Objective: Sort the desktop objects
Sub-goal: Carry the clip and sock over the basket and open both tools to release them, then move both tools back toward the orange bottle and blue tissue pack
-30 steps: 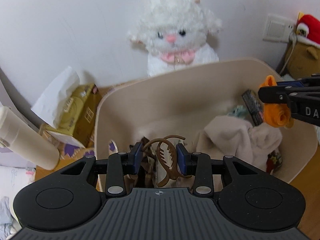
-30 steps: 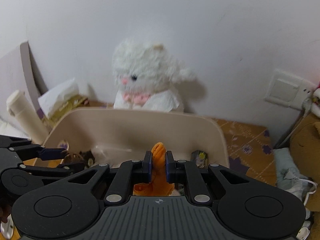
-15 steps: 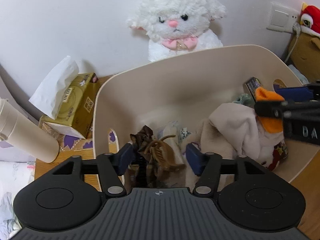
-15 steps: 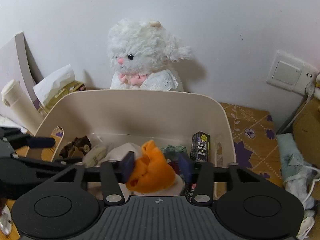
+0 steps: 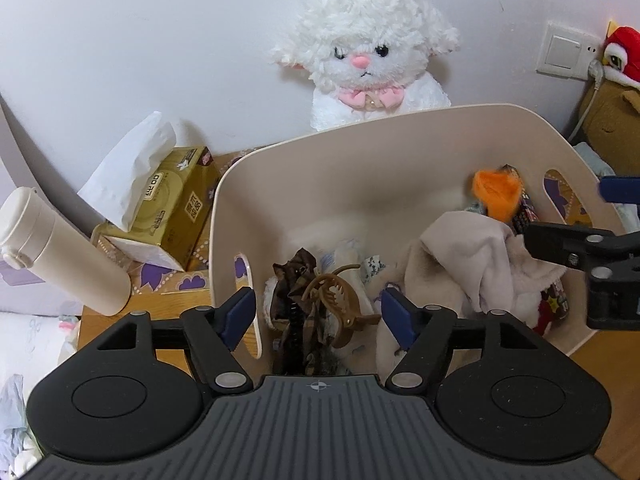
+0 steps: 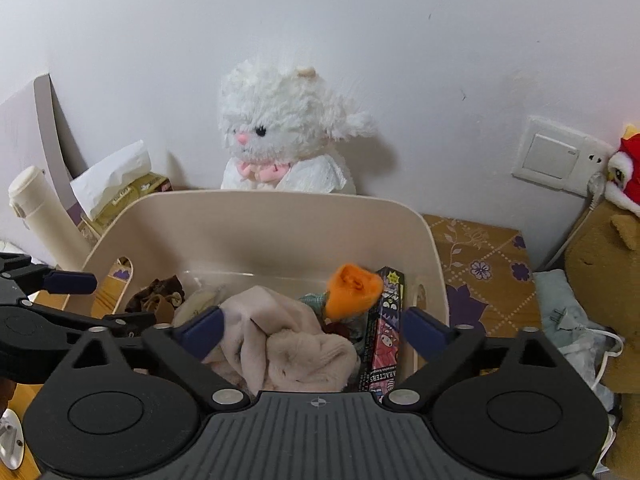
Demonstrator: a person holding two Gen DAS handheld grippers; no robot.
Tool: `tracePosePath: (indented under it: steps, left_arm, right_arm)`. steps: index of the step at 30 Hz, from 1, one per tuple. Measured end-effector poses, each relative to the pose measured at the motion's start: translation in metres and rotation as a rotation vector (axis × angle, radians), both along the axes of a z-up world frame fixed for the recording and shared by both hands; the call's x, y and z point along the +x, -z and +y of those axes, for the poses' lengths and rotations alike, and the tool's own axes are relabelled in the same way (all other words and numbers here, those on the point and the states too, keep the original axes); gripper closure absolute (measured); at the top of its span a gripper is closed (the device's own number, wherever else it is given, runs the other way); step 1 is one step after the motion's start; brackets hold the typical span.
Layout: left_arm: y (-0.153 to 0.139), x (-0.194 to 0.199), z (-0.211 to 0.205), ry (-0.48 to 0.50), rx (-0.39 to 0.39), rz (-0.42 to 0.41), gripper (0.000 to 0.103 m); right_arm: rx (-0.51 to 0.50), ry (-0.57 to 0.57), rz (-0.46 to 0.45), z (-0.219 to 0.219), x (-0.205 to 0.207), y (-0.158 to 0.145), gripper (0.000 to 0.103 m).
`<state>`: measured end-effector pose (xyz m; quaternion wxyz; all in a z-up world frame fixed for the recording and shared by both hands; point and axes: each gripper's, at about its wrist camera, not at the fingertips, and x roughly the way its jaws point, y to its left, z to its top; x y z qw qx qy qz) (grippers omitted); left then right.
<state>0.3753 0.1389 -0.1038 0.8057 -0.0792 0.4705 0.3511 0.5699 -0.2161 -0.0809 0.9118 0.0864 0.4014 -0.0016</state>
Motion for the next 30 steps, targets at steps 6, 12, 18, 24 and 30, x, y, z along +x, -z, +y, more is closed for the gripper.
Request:
tracePosePath:
  steps: [6, 12, 18, 24, 30]
  left_arm:
    - [-0.011, -0.009, -0.003, -0.01, 0.011, -0.02, 0.032]
    - [-0.025, -0.018, -0.009, -0.003, 0.017, -0.046, 0.032]
    - [-0.041, -0.029, -0.02, 0.017, 0.032, -0.072, 0.032]
    - [-0.063, -0.046, -0.033, 0.036, 0.062, -0.1, 0.032]
    - [-0.08, -0.065, -0.049, 0.051, 0.08, -0.134, 0.028]
  right_arm:
    - [-0.03, 0.007, -0.03, 0.002, -0.01, -0.014, 0.001]
    - [-0.003, 0.033, -0.098, -0.002, -0.026, -0.031, 0.0]
    - [-0.038, 0.039, -0.144, -0.001, -0.048, -0.042, 0.0]
    - [-0.08, 0.017, -0.17, 0.005, -0.073, -0.051, 0.0]
    - [-0.095, -0.031, -0.202, 0.015, -0.098, -0.062, 0.0]
